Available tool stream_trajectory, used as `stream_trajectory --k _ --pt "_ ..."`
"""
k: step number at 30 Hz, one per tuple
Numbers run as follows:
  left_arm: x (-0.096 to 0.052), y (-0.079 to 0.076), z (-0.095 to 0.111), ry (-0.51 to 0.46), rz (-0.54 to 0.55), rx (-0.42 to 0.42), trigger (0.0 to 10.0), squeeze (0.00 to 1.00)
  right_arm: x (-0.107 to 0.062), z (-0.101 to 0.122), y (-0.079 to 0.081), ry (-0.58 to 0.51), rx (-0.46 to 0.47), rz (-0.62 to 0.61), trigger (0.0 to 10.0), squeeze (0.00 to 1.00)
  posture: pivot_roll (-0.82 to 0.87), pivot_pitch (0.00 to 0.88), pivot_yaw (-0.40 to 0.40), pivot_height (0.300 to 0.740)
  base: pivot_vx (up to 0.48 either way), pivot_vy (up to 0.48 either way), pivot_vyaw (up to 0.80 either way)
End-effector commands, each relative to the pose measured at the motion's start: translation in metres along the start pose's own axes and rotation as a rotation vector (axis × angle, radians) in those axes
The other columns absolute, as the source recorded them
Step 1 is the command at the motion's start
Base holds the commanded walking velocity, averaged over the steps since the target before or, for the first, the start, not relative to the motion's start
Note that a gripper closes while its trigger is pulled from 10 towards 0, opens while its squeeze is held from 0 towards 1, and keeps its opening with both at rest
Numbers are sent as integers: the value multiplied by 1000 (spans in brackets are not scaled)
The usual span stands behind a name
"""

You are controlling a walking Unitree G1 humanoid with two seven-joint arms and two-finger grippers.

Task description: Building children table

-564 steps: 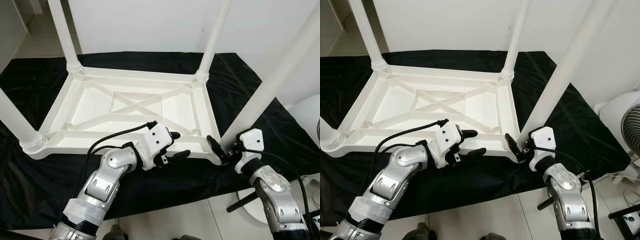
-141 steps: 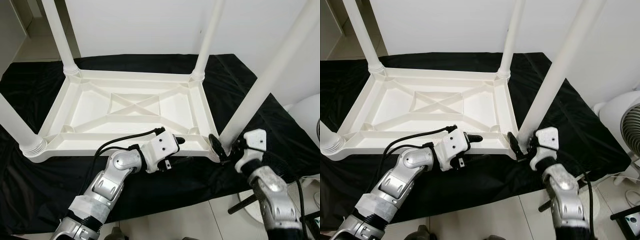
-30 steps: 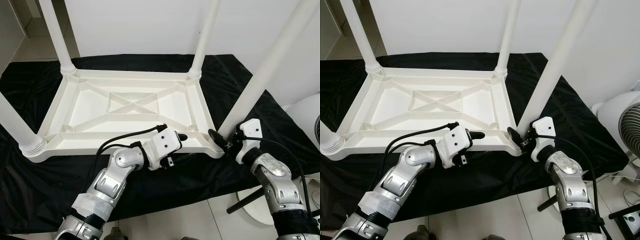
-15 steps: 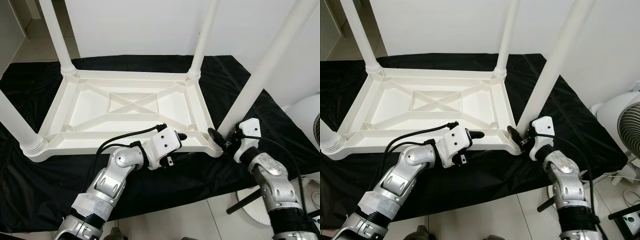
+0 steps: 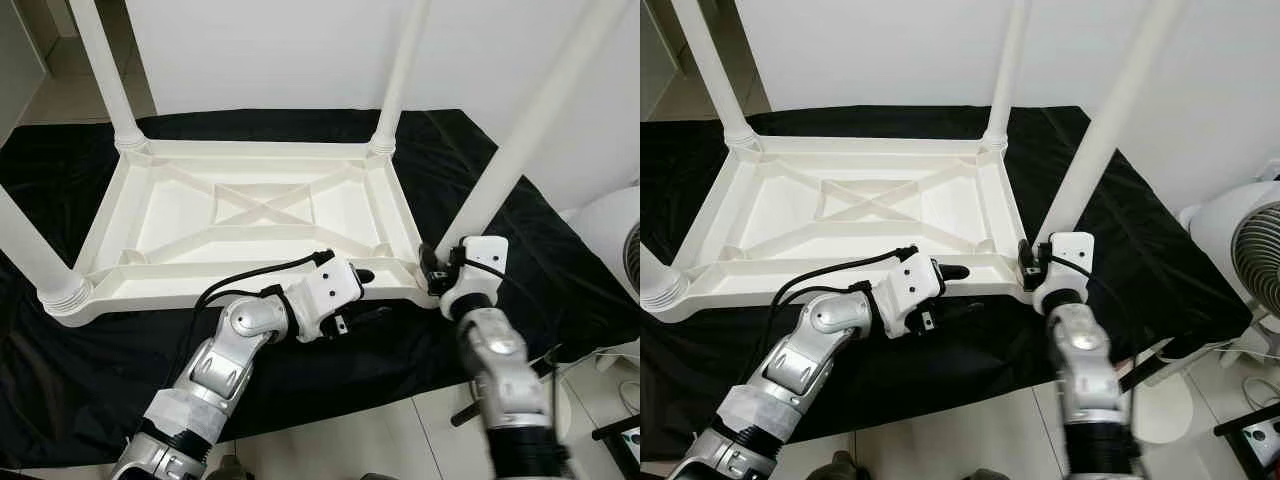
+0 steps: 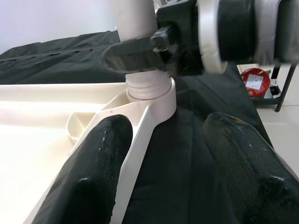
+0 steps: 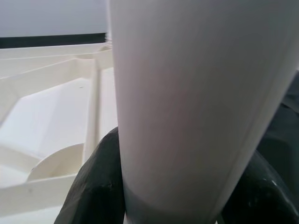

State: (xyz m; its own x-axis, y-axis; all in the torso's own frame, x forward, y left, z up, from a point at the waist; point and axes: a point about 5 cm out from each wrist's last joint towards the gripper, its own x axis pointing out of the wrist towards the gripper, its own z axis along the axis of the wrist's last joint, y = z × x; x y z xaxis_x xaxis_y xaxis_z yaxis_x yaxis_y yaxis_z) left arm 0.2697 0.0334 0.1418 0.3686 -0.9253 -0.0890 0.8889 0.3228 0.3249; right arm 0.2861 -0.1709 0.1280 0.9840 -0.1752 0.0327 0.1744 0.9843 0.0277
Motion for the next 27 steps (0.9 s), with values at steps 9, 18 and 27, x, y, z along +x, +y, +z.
stream_trajectory --k 9,18,27 --pt "3 4 1 -4 36 14 10000 0 -5 1 22 12 51 -86 10000 0 -1 0 -39 740 0 0 0" --pt "4 5 2 -6 47 13 10000 0 -9 2 14 -11 55 -96 10000 1000 4 0 -48 740 0 0 0" --pt "-3 9 2 1 74 25 10000 0 -23 -1 -17 -23 -32 168 10000 1000 28 0 -55 740 0 0 0"
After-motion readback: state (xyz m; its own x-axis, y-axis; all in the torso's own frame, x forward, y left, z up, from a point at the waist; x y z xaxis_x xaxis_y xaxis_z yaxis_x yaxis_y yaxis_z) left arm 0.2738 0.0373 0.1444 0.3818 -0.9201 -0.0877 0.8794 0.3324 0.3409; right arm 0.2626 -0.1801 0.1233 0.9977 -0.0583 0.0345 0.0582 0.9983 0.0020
